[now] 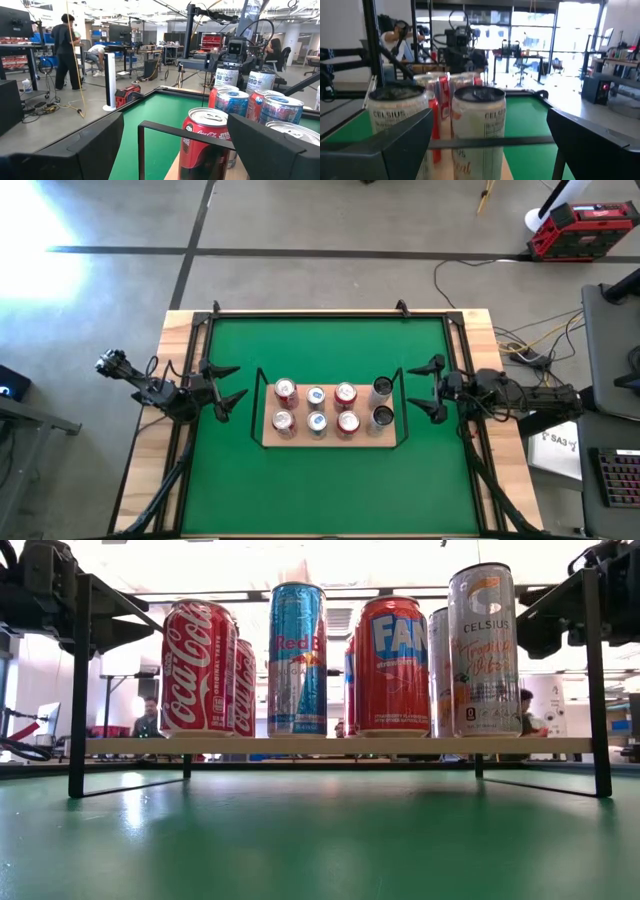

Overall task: Place canned beverage on shelf
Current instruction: Return to Home Position

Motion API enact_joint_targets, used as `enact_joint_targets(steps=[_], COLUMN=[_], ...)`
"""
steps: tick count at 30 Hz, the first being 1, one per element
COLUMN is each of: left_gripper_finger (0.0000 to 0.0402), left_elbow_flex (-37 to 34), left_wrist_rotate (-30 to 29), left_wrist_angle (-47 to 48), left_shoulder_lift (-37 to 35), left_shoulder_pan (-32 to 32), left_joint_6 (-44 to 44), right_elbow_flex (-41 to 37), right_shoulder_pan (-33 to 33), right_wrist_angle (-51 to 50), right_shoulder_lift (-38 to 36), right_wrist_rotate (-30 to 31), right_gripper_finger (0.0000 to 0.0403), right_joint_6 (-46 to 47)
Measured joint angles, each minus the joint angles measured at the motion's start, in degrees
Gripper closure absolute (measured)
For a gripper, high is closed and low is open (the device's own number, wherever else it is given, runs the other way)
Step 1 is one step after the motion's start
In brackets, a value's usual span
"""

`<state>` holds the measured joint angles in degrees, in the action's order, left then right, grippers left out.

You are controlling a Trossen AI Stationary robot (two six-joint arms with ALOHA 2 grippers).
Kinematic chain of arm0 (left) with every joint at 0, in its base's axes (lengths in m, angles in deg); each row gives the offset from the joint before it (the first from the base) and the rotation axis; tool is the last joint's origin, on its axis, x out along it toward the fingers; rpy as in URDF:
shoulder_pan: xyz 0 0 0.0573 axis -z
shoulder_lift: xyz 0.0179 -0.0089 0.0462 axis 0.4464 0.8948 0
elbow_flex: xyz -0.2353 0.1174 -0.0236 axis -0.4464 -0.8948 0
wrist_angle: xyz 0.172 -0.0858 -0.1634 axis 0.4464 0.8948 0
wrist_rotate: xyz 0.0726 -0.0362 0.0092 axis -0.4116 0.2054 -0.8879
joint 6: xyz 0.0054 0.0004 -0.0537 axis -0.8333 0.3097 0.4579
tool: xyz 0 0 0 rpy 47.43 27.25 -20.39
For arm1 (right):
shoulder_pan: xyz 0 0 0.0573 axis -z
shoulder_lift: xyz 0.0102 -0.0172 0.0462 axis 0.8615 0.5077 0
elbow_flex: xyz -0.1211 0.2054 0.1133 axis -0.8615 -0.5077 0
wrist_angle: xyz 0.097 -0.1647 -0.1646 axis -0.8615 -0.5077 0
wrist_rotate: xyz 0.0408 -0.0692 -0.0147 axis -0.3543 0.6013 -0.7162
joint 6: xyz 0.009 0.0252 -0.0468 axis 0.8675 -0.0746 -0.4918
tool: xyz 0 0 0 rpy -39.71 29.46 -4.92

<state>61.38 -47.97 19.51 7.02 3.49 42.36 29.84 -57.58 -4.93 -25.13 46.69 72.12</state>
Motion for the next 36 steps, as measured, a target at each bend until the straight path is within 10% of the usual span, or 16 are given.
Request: enact_joint_targets(steps=[19,27,36], left_gripper_finger=[0.0061,0.0061,0.0061], left_elbow_flex=[0.0,0.0,0.0], left_wrist_rotate=[0.0,0.0,0.0], left_wrist_angle=[0.0,0.0,0.0], left_shoulder_lift=[0.0,0.0,0.0], left_shoulder_pan=[0.0,0.0,0.0], left_joint_6=[0.0,0.0,0.0], right_elbow_flex=[-0.1,-0.1,-0.1], right_shoulder_pan=[0.0,0.0,0.0], right_wrist_angle=[0.1,-0.2,-0.7], right_shoulder_lift=[0.9,2.4,2.5], right_wrist_rotate=[2.4,20.8,21.0], right_gripper_finger=[0.0022,0.0022,0.0022], right_joint_6=[-2.4,15.0,16.6])
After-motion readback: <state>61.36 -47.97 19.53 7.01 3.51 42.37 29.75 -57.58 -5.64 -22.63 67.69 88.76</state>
